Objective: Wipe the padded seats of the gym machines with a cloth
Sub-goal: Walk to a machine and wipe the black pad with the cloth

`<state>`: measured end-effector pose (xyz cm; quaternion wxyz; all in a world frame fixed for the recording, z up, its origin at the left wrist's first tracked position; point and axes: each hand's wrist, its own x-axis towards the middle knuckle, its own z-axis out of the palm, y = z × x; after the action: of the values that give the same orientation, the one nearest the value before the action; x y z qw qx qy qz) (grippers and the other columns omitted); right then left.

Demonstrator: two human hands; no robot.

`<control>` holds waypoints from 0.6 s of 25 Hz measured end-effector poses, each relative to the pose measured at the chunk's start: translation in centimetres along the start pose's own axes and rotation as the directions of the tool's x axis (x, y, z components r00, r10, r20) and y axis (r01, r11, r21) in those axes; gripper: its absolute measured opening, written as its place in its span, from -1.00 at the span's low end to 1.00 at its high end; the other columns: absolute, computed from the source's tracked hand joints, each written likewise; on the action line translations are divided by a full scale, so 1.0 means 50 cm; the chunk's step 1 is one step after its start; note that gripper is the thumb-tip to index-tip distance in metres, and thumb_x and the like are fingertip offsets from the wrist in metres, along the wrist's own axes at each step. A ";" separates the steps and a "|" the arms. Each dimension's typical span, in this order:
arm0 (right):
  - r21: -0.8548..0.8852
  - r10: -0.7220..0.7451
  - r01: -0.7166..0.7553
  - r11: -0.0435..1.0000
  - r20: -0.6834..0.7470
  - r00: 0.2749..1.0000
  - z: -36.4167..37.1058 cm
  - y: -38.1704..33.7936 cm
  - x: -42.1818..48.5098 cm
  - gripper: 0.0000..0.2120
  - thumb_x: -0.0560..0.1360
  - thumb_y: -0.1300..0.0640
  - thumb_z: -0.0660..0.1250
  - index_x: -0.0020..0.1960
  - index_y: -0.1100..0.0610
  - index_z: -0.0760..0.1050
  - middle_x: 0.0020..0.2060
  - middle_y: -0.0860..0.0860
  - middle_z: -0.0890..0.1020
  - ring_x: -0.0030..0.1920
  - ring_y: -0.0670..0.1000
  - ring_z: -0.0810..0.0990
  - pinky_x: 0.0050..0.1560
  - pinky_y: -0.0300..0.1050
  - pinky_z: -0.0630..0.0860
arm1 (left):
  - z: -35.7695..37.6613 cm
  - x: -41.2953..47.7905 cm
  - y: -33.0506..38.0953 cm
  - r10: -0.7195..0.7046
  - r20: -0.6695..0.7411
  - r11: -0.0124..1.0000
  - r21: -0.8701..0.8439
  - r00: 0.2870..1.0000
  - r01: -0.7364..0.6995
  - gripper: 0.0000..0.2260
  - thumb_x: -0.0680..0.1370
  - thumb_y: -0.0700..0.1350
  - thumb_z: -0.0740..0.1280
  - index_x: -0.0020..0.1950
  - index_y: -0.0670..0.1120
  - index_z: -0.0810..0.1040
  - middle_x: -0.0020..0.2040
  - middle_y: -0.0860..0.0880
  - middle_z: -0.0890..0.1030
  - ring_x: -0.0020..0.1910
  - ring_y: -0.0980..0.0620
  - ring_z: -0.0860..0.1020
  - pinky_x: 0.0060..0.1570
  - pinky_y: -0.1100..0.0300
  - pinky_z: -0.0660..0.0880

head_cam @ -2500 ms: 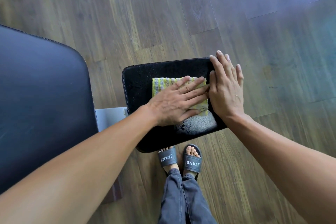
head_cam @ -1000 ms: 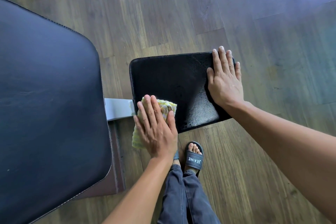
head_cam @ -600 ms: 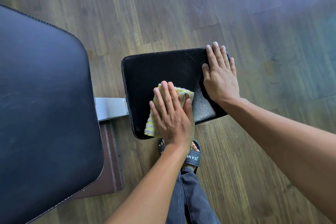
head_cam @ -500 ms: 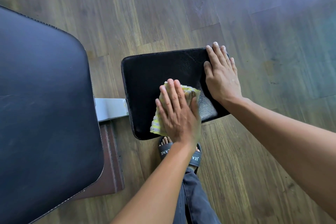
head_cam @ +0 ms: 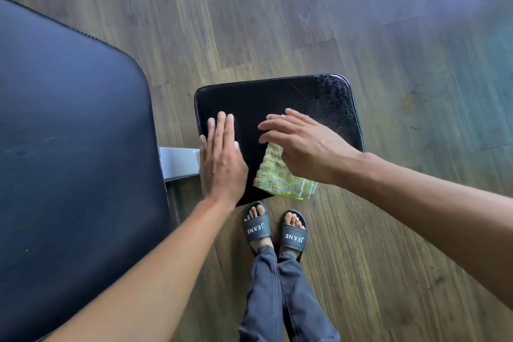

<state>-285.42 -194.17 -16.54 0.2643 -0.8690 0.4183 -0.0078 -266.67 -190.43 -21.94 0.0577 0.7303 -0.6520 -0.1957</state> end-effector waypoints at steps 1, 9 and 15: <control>-0.033 -0.015 0.019 0.999 0.118 0.993 -0.002 -0.008 0.014 -0.51 0.41 0.24 0.22 0.32 0.01 0.48 0.38 -0.03 0.45 0.45 -0.01 0.33 0.54 0.01 0.03 | 0.001 0.001 -0.012 0.018 0.039 0.999 0.026 0.999 -0.019 -0.52 0.64 -0.20 0.01 0.58 -0.10 0.07 0.60 -0.04 0.06 0.59 -0.01 -0.02 0.55 -0.06 0.02; -0.267 -0.025 0.176 0.948 0.488 0.873 -0.040 -0.002 0.078 -0.56 0.42 0.10 0.38 0.24 -0.10 0.36 0.15 -0.06 0.42 0.14 0.03 0.37 0.24 -0.02 0.34 | 0.009 -0.003 -0.014 0.031 0.029 0.996 0.081 0.999 -0.033 -0.44 0.62 -0.30 0.09 0.60 -0.09 0.01 0.61 -0.03 0.02 0.59 -0.01 -0.06 0.57 0.01 -0.05; -0.255 0.198 -0.045 0.966 0.616 0.763 -0.036 0.020 0.073 -0.82 0.34 0.10 0.41 -0.12 0.07 0.46 -0.21 0.00 0.56 -0.22 0.10 0.56 -0.29 -0.08 0.44 | 0.002 -0.003 -0.013 0.036 0.048 0.995 0.094 0.998 -0.040 -0.46 0.64 -0.28 0.05 0.60 -0.09 -0.01 0.61 -0.03 0.00 0.59 -0.01 -0.08 0.57 0.01 -0.06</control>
<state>-284.22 -198.16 -16.20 0.2898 -0.8152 0.3579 0.3512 -266.11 -190.17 -22.20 0.0114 0.7148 -0.6756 -0.1804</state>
